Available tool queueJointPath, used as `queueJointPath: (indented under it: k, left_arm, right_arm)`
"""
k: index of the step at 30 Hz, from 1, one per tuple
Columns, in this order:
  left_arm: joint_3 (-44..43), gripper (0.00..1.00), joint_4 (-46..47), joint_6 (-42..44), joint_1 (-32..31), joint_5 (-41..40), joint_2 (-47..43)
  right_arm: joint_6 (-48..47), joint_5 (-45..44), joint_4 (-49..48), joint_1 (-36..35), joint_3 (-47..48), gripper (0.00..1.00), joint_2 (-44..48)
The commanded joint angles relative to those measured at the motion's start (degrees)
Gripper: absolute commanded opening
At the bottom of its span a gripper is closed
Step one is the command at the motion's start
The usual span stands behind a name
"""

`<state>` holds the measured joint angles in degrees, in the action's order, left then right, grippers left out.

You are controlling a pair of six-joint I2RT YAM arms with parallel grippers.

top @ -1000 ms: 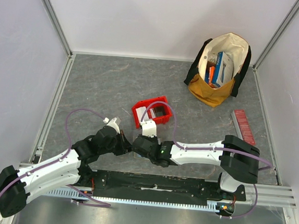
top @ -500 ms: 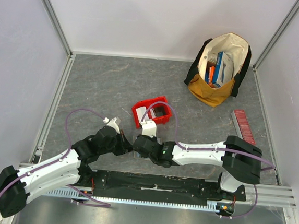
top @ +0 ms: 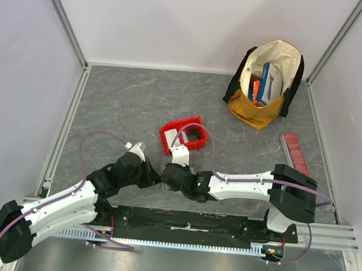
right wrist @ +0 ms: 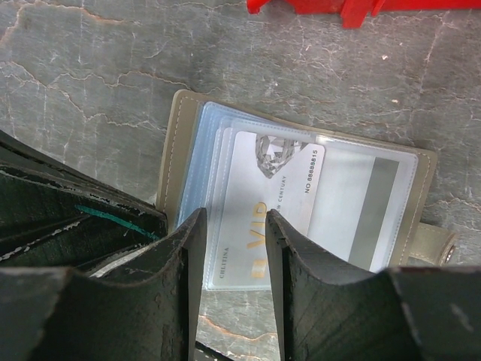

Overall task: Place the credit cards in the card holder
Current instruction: Insert the credit card into the card holder.

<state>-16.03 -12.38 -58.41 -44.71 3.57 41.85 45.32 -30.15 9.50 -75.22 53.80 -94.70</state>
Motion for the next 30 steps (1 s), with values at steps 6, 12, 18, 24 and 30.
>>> queueJointPath:
  k: [6,12,18,24,30]
  left_arm:
    - [-2.51,0.02,2.27,2.16,0.15,0.91,0.34]
    - [-3.56,0.02,2.8,3.04,0.15,1.7,-0.36]
    - [-5.59,0.02,2.71,3.74,0.15,3.02,-1.24]
    - [-7.08,0.02,3.94,4.45,0.15,4.68,-1.07]
    - [-7.26,0.02,7.19,4.98,0.15,7.67,0.34]
  right_arm:
    - [-0.32,0.36,0.52,-1.07,2.01,0.45,-0.75]
    - [-0.41,-7.63,9.82,-3.35,7.45,0.48,-5.32]
    - [0.56,-12.47,13.17,-3.88,8.16,0.49,-4.45]
    - [1.79,-15.46,15.2,-3.88,7.28,0.5,-1.99]
    - [3.81,-17.13,16.52,-3.36,5.27,0.52,0.47]
